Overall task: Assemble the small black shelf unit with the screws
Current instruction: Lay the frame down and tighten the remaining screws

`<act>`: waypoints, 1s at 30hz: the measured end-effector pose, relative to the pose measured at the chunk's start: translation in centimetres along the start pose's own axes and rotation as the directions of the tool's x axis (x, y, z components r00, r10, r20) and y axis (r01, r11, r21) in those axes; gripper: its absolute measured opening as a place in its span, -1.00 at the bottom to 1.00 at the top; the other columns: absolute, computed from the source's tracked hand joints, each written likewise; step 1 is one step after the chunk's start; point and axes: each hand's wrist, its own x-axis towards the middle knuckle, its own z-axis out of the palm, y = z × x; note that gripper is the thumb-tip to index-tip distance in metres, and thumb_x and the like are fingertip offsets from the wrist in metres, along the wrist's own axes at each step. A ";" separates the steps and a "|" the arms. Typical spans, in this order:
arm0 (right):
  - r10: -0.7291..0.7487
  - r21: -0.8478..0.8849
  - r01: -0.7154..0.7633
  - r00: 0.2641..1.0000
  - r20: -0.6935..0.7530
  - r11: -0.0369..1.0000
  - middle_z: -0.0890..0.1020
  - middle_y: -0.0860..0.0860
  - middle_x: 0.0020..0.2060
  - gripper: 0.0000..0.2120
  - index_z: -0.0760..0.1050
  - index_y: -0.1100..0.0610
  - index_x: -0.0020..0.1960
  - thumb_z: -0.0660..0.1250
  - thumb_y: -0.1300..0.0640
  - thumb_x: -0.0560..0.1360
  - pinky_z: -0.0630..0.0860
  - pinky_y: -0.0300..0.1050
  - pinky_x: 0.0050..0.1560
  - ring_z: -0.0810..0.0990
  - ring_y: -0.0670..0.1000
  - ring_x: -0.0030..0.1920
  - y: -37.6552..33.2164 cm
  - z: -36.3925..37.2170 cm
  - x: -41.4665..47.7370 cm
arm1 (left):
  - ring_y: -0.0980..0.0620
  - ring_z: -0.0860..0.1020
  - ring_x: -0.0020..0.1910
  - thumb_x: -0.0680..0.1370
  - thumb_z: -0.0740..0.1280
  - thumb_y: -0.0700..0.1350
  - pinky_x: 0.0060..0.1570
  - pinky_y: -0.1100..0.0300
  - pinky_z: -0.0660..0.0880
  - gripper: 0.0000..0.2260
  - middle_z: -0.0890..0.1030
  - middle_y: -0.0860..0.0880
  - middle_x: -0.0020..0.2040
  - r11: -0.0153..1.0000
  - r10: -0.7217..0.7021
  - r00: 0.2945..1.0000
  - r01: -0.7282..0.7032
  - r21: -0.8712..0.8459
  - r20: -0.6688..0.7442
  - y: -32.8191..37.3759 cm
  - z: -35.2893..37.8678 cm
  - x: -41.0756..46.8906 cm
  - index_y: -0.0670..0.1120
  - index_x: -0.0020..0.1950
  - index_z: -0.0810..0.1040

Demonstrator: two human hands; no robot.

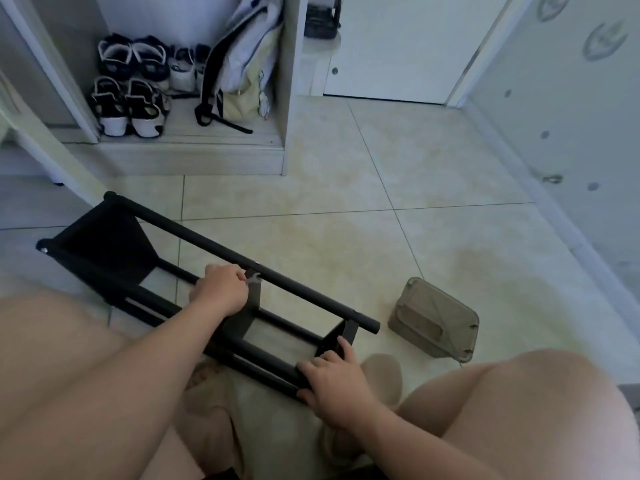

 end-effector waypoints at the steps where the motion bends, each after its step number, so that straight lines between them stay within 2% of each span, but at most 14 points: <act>1: 0.016 0.001 -0.016 1.000 -0.014 1.000 0.64 0.03 0.15 -0.66 0.45 0.00 0.32 0.22 -0.11 0.61 -0.15 0.27 0.57 0.49 0.15 0.28 0.4 0.0 0.2 | -0.12 0.53 0.04 0.63 0.24 -0.07 0.10 -0.03 0.51 -0.89 0.51 -0.10 0.16 0.998 -0.010 0.999 0.012 -0.059 0.030 0.0 0.1 0.0 0.03 -0.02 0.56; 3: 0.081 0.007 -0.080 0.996 -0.049 0.997 0.63 0.02 0.16 -0.70 0.43 0.00 0.32 0.21 -0.06 0.63 -0.09 0.25 0.57 0.48 0.13 0.28 1.6 -0.4 0.7 | -0.07 0.54 -0.02 0.64 0.24 -0.10 -0.03 0.05 0.50 -0.87 0.59 -0.06 0.05 0.986 0.030 0.995 -0.013 -0.166 0.097 0.2 0.3 0.0 0.01 -0.07 0.55; 6: 0.180 0.004 -0.180 0.980 -0.081 0.984 0.59 0.01 0.23 -0.69 0.41 0.00 0.37 0.20 0.01 0.65 0.08 0.17 0.50 0.44 0.12 0.33 4.3 -1.8 1.6 | -0.01 0.54 -0.15 0.65 0.25 -0.06 -0.25 0.12 0.43 -0.85 0.59 0.00 -0.11 0.971 0.139 0.977 -0.101 -0.218 0.164 1.5 0.7 -0.5 0.05 -0.07 0.57; 9: 0.301 0.017 -0.301 0.946 -0.120 0.953 0.54 -0.01 0.27 -0.67 0.41 0.01 0.38 0.22 0.12 0.61 0.23 0.08 0.40 0.40 0.09 0.39 7.9 -3.3 2.6 | 0.06 0.49 -0.23 0.64 0.27 -0.05 -0.27 0.15 0.38 -0.84 0.54 0.05 -0.20 0.943 0.248 0.941 -0.180 -0.279 0.230 3.5 1.5 -0.2 0.06 -0.11 0.57; 12: 0.439 0.032 -0.439 0.888 -0.137 0.898 0.48 -0.01 0.32 -0.61 0.37 0.01 0.40 0.22 0.18 0.58 0.11 0.17 0.50 0.33 0.06 0.44 10.7 -4.0 3.0 | 0.06 0.48 -0.22 0.65 0.27 -0.07 -0.23 0.17 0.40 -0.82 0.55 0.01 -0.18 0.908 0.307 0.915 -0.199 -0.369 0.262 5.5 2.0 0.4 0.05 -0.14 0.55; 14: 0.473 0.026 -0.476 0.864 -0.175 0.879 0.44 -0.02 0.36 -0.60 0.33 0.00 0.44 0.21 0.11 0.60 -0.02 0.28 0.54 0.28 0.08 0.48 11.5 -4.0 3.2 | 0.05 0.53 -0.13 0.66 0.24 -0.07 -0.14 0.13 0.45 -0.83 0.59 0.00 -0.11 0.904 0.320 0.915 -0.217 -0.368 0.246 6.5 2.5 0.6 0.07 -0.11 0.55; 16: 0.423 0.054 -0.421 0.883 -0.206 0.905 0.37 -0.02 0.44 -0.54 0.27 -0.01 0.50 0.20 0.02 0.62 -0.10 0.30 0.55 0.19 0.10 0.54 11.4 -3.9 3.7 | 0.00 0.58 -0.06 0.67 0.21 -0.08 -0.02 0.04 0.51 -0.85 0.62 -0.04 -0.04 0.910 0.298 0.935 -0.217 -0.352 0.194 7.1 3.1 0.8 0.03 -0.05 0.54; 18: 0.311 0.121 -0.291 0.930 -0.198 0.949 0.32 -0.02 0.50 -0.49 0.21 -0.03 0.55 0.21 -0.02 0.63 -0.12 0.26 0.57 0.15 0.10 0.57 10.4 -3.9 4.6 | 0.01 0.56 -0.12 0.67 0.18 -0.08 -0.12 0.06 0.48 -0.84 0.61 -0.03 -0.06 0.950 0.221 0.968 -0.187 -0.248 0.116 6.9 3.5 1.0 0.02 -0.06 0.50; 20: 0.234 0.177 -0.202 0.954 -0.185 0.963 0.37 -0.03 0.47 -0.48 0.22 -0.04 0.55 0.23 -0.05 0.62 -0.08 0.22 0.57 0.22 0.10 0.53 9.1 -3.7 5.3 | 0.02 0.51 -0.18 0.67 0.15 -0.08 -0.26 0.10 0.40 -0.86 0.58 -0.02 -0.10 0.994 0.103 0.991 -0.100 -0.045 0.088 5.8 3.6 1.0 0.03 -0.04 0.45; 23: 0.242 0.198 -0.203 0.950 -0.200 0.959 0.47 -0.05 0.36 -0.59 0.31 -0.07 0.48 0.19 -0.08 0.65 0.02 0.14 0.54 0.35 0.10 0.42 8.1 -3.1 5.7 | 0.01 0.51 -0.15 0.63 0.11 -0.11 -0.25 0.12 0.38 -0.88 0.55 0.02 -0.09 0.982 0.002 0.993 -0.024 0.185 0.120 4.5 3.8 0.6 0.02 0.05 0.43; 26: 0.254 0.168 -0.222 0.945 -0.206 0.961 0.53 -0.05 0.25 -0.70 0.38 -0.08 0.39 0.17 -0.08 0.67 0.18 0.07 0.43 0.44 0.10 0.32 8.3 -3.2 5.2 | 0.02 0.51 -0.16 0.63 0.09 -0.11 -0.25 0.12 0.37 -0.87 0.53 0.06 -0.13 0.982 0.041 0.986 -0.069 0.176 0.162 4.4 4.6 -0.1 0.03 0.04 0.42; 30: 0.266 0.151 -0.250 0.959 -0.102 0.957 0.55 -0.02 0.19 -0.75 0.44 -0.07 0.32 0.20 -0.06 0.66 0.28 0.08 0.28 0.47 0.11 0.26 8.4 -3.9 3.9 | 0.02 0.52 -0.16 0.64 0.09 -0.10 -0.23 0.11 0.39 -0.86 0.53 0.07 -0.14 0.989 0.078 0.975 -0.103 0.111 0.207 4.1 5.3 -1.3 0.05 -0.02 0.41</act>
